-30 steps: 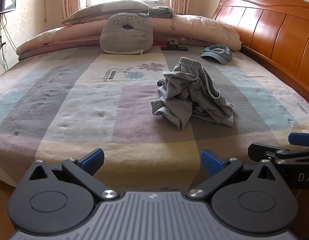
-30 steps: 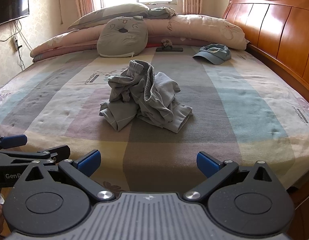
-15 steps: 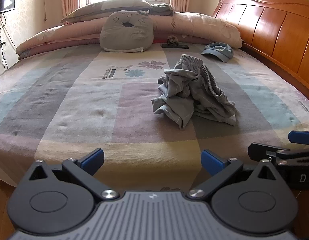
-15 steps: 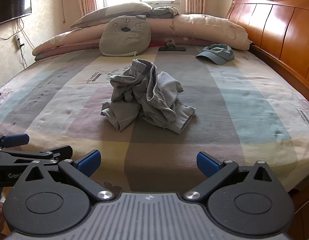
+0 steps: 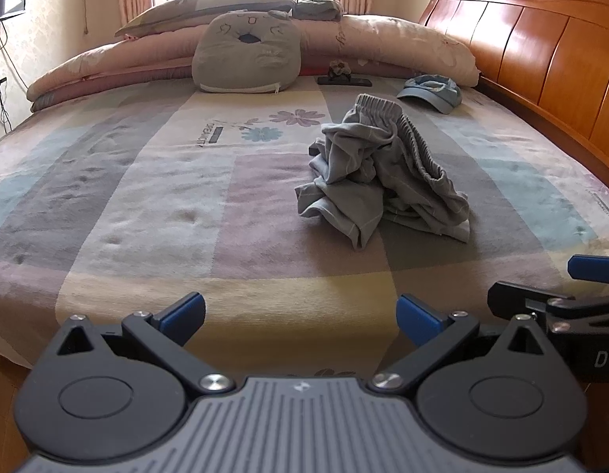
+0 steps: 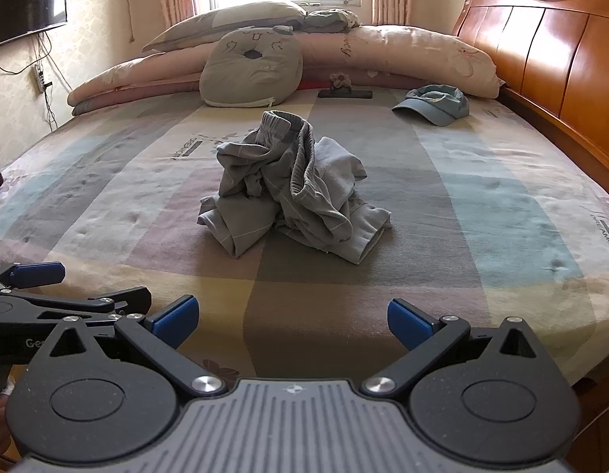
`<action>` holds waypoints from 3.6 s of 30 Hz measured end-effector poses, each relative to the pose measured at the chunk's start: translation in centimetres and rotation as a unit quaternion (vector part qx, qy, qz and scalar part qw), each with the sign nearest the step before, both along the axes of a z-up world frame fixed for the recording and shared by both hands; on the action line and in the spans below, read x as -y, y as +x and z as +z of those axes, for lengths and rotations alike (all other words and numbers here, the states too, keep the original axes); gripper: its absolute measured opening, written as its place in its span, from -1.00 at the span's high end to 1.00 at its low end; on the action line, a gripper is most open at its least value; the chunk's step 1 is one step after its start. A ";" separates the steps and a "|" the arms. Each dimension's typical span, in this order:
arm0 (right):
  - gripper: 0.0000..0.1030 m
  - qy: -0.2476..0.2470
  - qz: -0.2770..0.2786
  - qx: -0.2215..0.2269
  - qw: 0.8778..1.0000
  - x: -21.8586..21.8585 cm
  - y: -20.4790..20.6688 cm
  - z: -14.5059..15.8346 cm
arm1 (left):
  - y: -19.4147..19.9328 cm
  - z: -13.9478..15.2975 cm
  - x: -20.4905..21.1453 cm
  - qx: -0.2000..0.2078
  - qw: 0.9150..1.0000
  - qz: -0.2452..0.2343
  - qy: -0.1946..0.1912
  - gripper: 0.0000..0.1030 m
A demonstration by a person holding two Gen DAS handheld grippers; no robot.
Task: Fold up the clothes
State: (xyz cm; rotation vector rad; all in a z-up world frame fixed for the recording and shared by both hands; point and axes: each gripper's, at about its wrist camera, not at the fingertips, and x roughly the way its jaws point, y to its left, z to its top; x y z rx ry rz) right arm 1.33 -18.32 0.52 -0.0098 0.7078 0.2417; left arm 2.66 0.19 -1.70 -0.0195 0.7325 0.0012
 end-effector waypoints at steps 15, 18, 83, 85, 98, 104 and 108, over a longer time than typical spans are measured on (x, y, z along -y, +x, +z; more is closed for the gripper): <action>-1.00 0.011 0.016 -0.002 1.000 -0.1 3.2 -1.3 | 3.6 -1.2 0.2 -0.015 1.000 0.003 0.007 -0.99; -1.00 0.013 0.018 -0.003 1.000 -0.1 4.4 -1.4 | 4.7 -1.2 0.3 -0.018 1.000 0.005 0.010 -0.99; -0.01 -0.089 0.042 -0.068 0.993 -2.3 17.4 -0.8 | 25.6 2.7 -3.3 -0.091 0.989 -0.115 0.034 -0.99; 0.16 -0.091 0.042 -0.072 0.992 -2.7 17.7 -0.7 | 25.9 2.6 -3.7 -0.092 0.988 -0.122 0.026 -0.99; 0.75 -0.089 0.051 -0.063 0.993 0.3 18.2 2.5 | 27.7 2.9 -3.3 -0.070 0.988 -0.127 0.044 -0.99; 0.75 -0.099 0.051 -0.053 0.992 5.3 19.4 3.3 | 29.1 4.1 -0.2 -0.057 0.990 -0.108 0.070 -0.99; 0.75 -0.097 0.045 -0.054 0.993 9.2 20.5 3.5 | 30.2 4.8 2.6 -0.055 0.990 -0.104 0.072 -0.99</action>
